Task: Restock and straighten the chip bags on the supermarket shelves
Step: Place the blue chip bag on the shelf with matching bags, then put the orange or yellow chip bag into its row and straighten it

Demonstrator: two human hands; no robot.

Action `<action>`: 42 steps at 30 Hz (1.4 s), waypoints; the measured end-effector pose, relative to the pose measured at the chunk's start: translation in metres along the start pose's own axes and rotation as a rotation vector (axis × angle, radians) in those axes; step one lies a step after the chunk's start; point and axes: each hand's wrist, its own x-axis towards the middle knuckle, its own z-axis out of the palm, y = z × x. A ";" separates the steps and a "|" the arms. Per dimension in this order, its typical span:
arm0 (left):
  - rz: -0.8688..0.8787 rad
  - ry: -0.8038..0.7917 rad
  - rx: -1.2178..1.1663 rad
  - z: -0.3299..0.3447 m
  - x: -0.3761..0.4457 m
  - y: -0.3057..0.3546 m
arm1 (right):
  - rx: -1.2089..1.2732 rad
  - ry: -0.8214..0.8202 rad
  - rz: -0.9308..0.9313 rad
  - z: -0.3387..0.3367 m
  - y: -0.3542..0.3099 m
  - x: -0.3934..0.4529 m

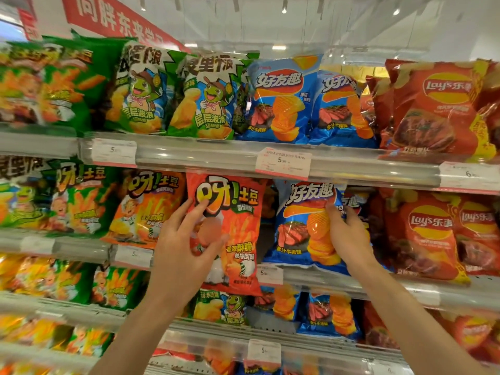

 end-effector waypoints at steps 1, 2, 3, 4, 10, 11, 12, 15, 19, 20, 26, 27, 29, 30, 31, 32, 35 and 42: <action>0.004 0.007 0.004 -0.004 0.000 -0.003 | 0.000 0.012 -0.006 0.007 -0.002 0.002; 0.005 0.012 0.004 -0.008 0.000 -0.006 | 0.014 0.014 -0.013 0.014 -0.004 0.004; 0.007 0.016 -0.002 -0.012 -0.001 -0.009 | 0.027 0.014 -0.020 0.021 -0.006 0.006; 0.009 0.018 -0.011 -0.016 -0.001 -0.012 | 0.027 0.018 -0.029 0.027 -0.008 0.007; 0.010 0.008 -0.037 -0.026 -0.002 -0.024 | -0.083 -0.019 -0.055 0.061 -0.001 0.006; 0.011 0.007 -0.041 -0.026 -0.002 -0.025 | -0.115 -0.025 -0.047 0.066 0.003 0.006; 0.008 0.004 -0.047 -0.026 -0.003 -0.026 | -0.153 -0.025 -0.041 0.069 0.007 0.005; -0.004 -0.007 -0.064 -0.025 -0.003 -0.030 | -0.262 0.008 -0.085 0.073 0.015 0.000; -0.004 -0.011 -0.088 -0.022 -0.004 -0.034 | -0.495 0.066 -0.423 0.073 0.017 -0.008; -0.003 -0.008 -0.092 -0.021 -0.004 -0.034 | -0.579 0.087 -0.520 0.072 0.017 -0.009; -0.012 -0.015 -0.093 -0.016 -0.003 -0.034 | -0.948 -0.078 -0.680 0.079 0.018 -0.004; -0.015 -0.015 -0.092 -0.016 -0.003 -0.035 | -0.987 -0.116 -0.686 0.080 0.021 -0.003; -0.017 -0.014 -0.096 -0.016 -0.003 -0.035 | -1.074 -0.175 -0.689 0.081 0.028 -0.001; -0.017 -0.012 -0.099 -0.016 -0.003 -0.035 | -1.095 -0.190 -0.686 0.081 0.031 0.000; -0.018 -0.009 -0.102 -0.016 -0.003 -0.035 | -1.102 -0.198 -0.682 0.080 0.033 0.000; -0.020 -0.006 -0.106 -0.016 -0.003 -0.035 | -1.108 -0.205 -0.677 0.080 0.035 -0.001; -0.032 0.002 -0.115 -0.015 -0.004 -0.035 | -1.125 -0.241 -0.651 0.080 0.038 -0.002; -0.062 -0.005 -0.139 -0.009 -0.005 -0.033 | -1.041 -0.251 -0.617 0.075 0.027 -0.009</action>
